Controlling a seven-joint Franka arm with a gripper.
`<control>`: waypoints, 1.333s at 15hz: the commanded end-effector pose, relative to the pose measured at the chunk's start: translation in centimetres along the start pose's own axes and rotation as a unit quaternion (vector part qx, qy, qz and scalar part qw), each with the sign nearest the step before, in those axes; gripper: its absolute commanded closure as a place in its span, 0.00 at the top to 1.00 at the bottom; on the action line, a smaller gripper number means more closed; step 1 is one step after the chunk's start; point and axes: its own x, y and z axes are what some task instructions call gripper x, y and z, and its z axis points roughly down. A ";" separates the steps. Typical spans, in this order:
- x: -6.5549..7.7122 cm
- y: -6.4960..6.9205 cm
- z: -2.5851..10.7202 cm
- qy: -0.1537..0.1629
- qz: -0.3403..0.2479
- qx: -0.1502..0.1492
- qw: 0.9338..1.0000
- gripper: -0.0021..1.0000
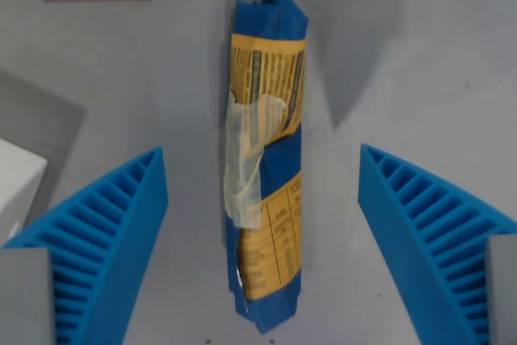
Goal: Pick up the blue bag
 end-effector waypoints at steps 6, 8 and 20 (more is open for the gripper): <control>-0.4 0.2 2.1 0.050 -0.009 0.005 0.999 0.00; -0.4 0.2 2.1 0.050 -0.009 0.005 0.999 0.00; -0.4 0.2 2.1 0.050 -0.009 0.005 0.999 0.00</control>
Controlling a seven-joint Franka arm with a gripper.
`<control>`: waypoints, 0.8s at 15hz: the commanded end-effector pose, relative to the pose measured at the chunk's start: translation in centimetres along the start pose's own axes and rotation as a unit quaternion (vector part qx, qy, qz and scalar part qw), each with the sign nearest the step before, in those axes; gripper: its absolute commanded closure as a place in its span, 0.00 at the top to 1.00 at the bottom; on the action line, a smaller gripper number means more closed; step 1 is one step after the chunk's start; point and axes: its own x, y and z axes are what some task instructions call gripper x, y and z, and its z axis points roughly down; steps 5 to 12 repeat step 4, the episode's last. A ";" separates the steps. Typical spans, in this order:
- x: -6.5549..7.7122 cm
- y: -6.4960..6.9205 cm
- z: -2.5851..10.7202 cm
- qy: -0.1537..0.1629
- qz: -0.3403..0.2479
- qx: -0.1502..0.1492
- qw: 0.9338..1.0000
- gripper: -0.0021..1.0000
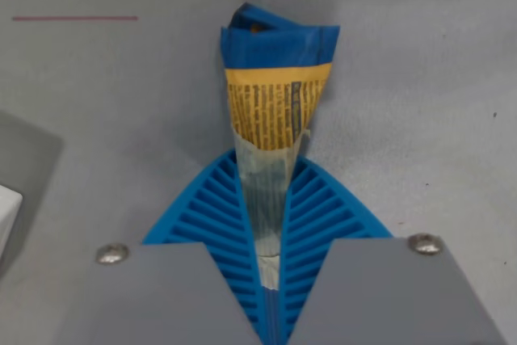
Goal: Pick up the blue bag
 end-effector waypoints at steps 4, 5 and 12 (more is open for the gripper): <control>-1.1 0.2 -2.1 0.037 -0.008 0.006 0.999 0.00; -1.1 0.2 -2.1 0.037 -0.008 0.006 0.999 0.00; -1.1 0.2 -2.1 0.037 -0.008 0.006 0.999 0.00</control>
